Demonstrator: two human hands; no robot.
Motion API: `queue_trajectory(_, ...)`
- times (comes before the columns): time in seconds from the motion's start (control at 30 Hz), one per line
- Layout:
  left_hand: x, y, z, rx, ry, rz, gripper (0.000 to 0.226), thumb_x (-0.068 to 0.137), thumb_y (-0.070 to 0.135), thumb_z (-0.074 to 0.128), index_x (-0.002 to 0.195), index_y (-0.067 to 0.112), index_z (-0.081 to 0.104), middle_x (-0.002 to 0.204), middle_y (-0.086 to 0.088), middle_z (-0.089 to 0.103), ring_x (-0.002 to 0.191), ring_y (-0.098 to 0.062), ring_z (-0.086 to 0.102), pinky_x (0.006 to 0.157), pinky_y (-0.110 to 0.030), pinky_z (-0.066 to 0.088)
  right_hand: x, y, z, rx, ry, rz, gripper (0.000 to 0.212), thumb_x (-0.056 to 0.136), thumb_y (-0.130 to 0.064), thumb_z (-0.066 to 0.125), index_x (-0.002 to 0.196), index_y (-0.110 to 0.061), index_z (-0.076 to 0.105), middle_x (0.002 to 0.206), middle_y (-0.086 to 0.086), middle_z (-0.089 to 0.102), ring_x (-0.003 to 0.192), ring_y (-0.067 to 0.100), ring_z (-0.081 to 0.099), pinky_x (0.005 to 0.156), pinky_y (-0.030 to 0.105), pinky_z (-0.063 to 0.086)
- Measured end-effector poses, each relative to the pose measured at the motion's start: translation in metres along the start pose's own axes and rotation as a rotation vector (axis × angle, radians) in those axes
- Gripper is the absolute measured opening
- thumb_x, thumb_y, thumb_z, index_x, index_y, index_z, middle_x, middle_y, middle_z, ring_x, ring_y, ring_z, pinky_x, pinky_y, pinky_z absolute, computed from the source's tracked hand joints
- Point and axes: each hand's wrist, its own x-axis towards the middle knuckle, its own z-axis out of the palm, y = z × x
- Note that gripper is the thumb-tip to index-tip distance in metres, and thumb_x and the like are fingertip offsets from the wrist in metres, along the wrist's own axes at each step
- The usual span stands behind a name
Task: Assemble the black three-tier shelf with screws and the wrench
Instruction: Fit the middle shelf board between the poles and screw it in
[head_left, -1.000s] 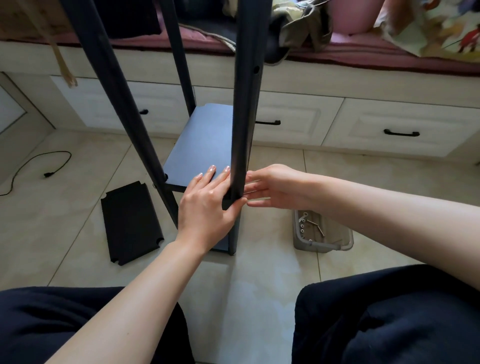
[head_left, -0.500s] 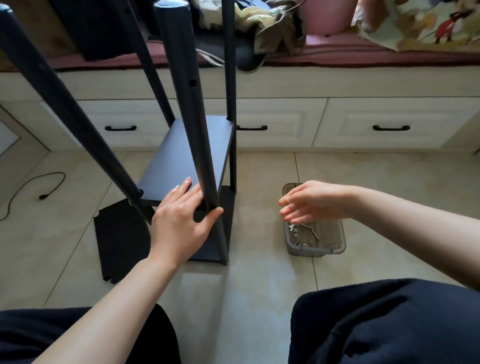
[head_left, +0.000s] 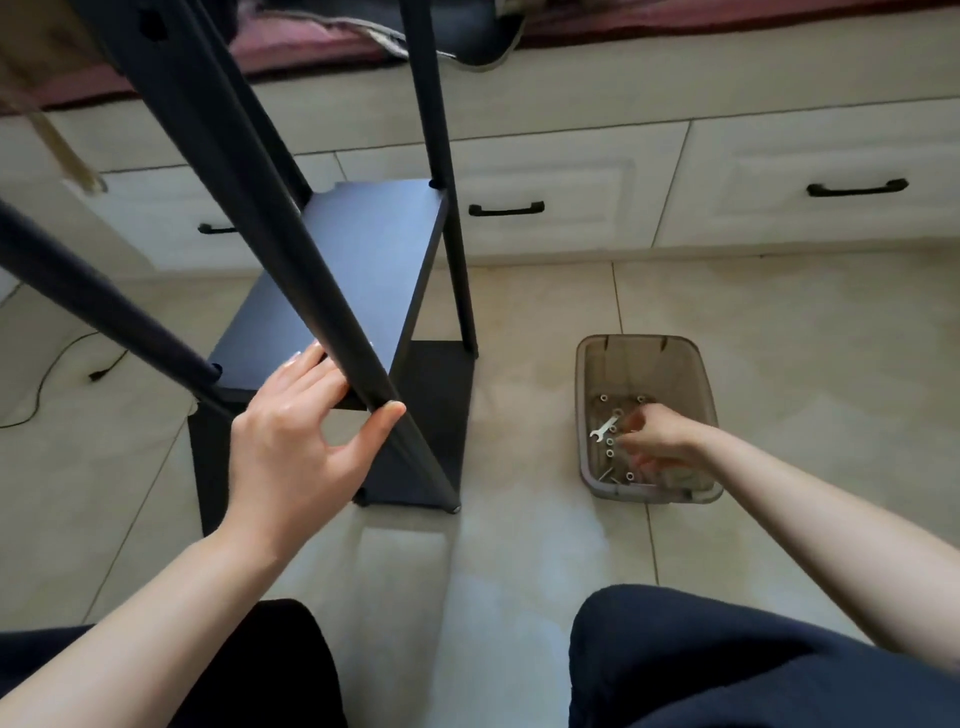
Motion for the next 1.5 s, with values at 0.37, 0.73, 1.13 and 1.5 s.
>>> queue_trajectory(0.37, -0.003, 0.001, 0.004, 0.052, -0.003, -0.014, 0.050, 0.091, 0.044, 0.061, 0.125, 0.008, 0.069, 0.134, 0.001, 0.061, 0.129, -0.016, 0.054, 0.108, -0.015, 0.035, 0.051, 0.014, 0.035, -0.170, 0.118, 0.080, 0.024, 0.093, -0.026, 0.066, 0.105, -0.007, 0.057, 0.106, 0.014, 0.062, 0.098, 0.032, 0.063, 0.055, 0.027, 0.043)
queue_trajectory(0.73, -0.003, 0.002, 0.005, 0.045, 0.012, -0.030, 0.051, 0.091, 0.044, 0.061, 0.126, 0.008, 0.069, 0.134, 0.000, 0.062, 0.130, -0.018, 0.055, 0.109, -0.012, 0.032, 0.065, 0.021, 0.036, -0.190, 0.149, 0.096, 0.017, 0.091, -0.024, 0.065, 0.096, -0.009, 0.059, 0.101, 0.015, 0.068, 0.088, 0.030, 0.066, 0.067, 0.032, 0.052)
queue_trajectory(1.13, -0.001, 0.005, 0.002, 0.028, 0.003, -0.033, 0.052, 0.088, 0.046, 0.060, 0.124, 0.010, 0.069, 0.132, 0.006, 0.060, 0.127, -0.005, 0.050, 0.104, -0.027, 0.041, 0.059, 0.019, 0.024, 0.057, 0.267, 0.094, 0.023, 0.084, -0.017, 0.061, 0.063, -0.013, 0.053, 0.067, 0.010, 0.057, 0.062, 0.024, 0.054, 0.050, 0.022, 0.040)
queue_trajectory(1.5, 0.008, 0.000, -0.008, 0.048, -0.058, 0.016, 0.051, 0.086, 0.053, 0.061, 0.116, 0.015, 0.075, 0.128, 0.011, 0.060, 0.122, -0.018, 0.063, 0.094, -0.036, 0.054, 0.033, 0.013, 0.009, 0.196, 0.159, 0.103, 0.016, 0.092, 0.006, 0.050, 0.091, 0.010, 0.065, 0.089, 0.026, 0.072, 0.081, 0.038, 0.073, 0.073, 0.046, 0.061)
